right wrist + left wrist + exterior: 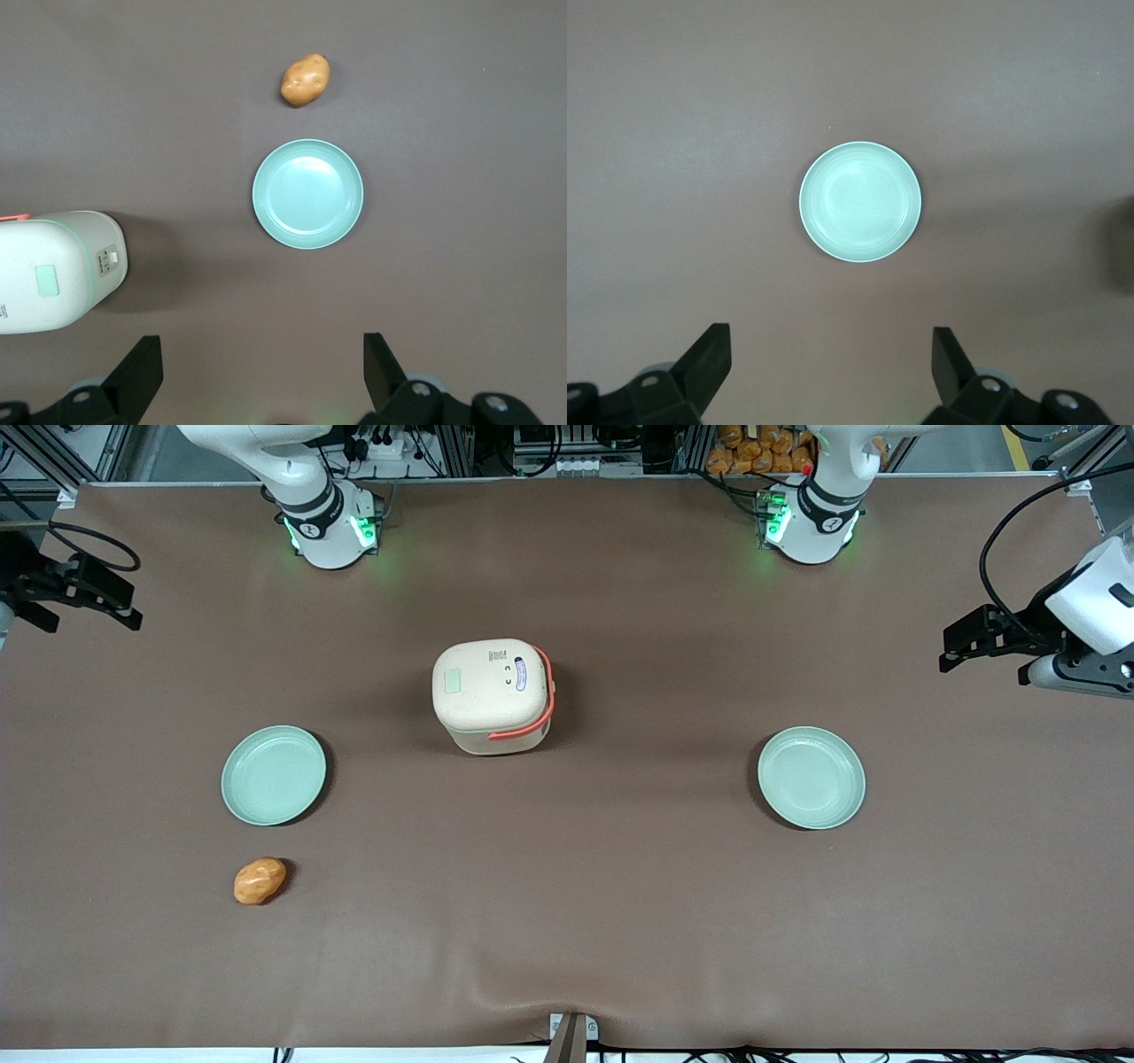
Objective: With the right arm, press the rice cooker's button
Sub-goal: 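Raise the right gripper from its rest pose toward the table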
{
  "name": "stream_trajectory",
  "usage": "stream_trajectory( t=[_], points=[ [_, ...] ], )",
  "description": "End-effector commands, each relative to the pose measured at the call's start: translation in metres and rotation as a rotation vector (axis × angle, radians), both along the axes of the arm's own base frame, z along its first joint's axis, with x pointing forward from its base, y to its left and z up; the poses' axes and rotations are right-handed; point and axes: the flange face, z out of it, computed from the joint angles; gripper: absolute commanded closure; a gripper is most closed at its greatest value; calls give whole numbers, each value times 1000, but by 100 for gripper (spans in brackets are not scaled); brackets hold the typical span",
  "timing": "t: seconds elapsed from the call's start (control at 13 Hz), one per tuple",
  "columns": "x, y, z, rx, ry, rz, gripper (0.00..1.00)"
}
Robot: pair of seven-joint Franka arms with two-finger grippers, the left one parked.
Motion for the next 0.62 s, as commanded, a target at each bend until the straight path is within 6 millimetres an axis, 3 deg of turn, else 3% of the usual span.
stream_trajectory(
  t=[0.0, 0.54],
  points=[
    [-4, 20, 11, 14, -15, 48, 0],
    [-16, 111, 9, 15, -12, 7, 0]
  ],
)
